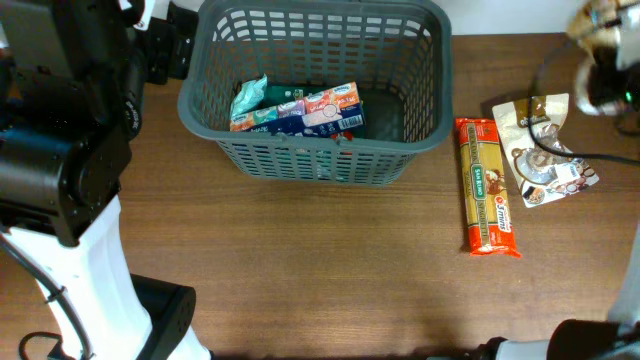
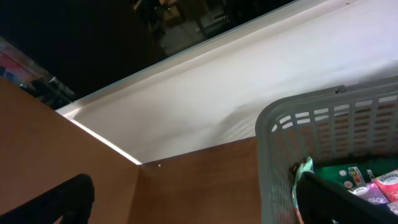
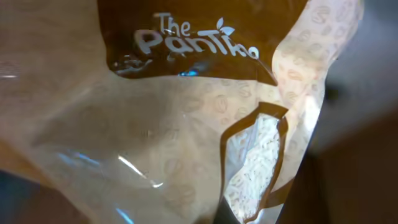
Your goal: Pack container
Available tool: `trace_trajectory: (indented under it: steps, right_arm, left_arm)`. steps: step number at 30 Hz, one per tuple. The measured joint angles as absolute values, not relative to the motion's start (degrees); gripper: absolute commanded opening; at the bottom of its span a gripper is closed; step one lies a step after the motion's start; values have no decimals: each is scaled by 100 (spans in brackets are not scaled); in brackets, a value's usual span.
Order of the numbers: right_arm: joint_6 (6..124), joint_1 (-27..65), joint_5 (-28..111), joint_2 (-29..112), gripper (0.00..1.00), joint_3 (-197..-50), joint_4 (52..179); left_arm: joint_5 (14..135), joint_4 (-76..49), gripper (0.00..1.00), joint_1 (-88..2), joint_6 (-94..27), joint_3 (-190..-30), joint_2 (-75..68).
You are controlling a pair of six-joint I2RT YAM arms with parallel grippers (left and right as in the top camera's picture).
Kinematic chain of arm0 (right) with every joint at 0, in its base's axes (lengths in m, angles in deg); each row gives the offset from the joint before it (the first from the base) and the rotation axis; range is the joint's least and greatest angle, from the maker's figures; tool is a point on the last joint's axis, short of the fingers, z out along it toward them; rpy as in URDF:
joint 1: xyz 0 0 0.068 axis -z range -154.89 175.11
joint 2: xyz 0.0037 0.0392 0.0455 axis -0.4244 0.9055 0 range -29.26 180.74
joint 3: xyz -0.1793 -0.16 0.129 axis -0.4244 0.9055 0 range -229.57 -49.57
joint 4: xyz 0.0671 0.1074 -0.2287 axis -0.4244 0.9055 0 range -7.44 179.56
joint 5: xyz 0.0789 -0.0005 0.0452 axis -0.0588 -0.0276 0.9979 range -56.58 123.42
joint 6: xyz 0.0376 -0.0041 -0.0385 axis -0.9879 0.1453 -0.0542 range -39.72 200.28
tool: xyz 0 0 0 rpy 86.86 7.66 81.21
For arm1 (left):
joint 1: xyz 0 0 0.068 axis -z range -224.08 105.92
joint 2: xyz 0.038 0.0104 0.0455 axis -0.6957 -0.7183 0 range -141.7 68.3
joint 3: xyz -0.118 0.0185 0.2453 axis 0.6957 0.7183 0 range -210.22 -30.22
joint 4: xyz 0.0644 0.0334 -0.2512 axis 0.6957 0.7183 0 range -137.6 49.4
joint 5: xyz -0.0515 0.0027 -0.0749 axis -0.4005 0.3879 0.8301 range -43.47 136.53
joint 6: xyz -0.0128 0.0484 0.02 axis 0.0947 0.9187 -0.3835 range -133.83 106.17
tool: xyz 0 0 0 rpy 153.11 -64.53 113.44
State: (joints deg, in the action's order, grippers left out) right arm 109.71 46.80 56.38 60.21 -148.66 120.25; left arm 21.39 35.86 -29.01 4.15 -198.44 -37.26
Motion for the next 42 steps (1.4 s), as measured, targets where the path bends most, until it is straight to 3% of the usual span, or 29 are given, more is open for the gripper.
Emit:
trace_trajectory:
  steps: [14,22,33,42]
  right_arm:
    - [10768,2495,8104,6016,4,-15285,11933]
    - [10798,2103,8287,6309,4,-15285,11935]
    - [10796,1712,8287,7468,4,-15285,11894]
    - [10794,1089,8263,8384,4,-15285,11966]
  left_arm:
    - [2132,3853,99,-2901,413,-19844,-3726]
    - [2075,3862,99,-2901,413,-19807,-3299]
    - [1997,4531,99,-2908,192,-20032,-994]
    - [1660,4889,99,-2908,-322,-19630,-1112]
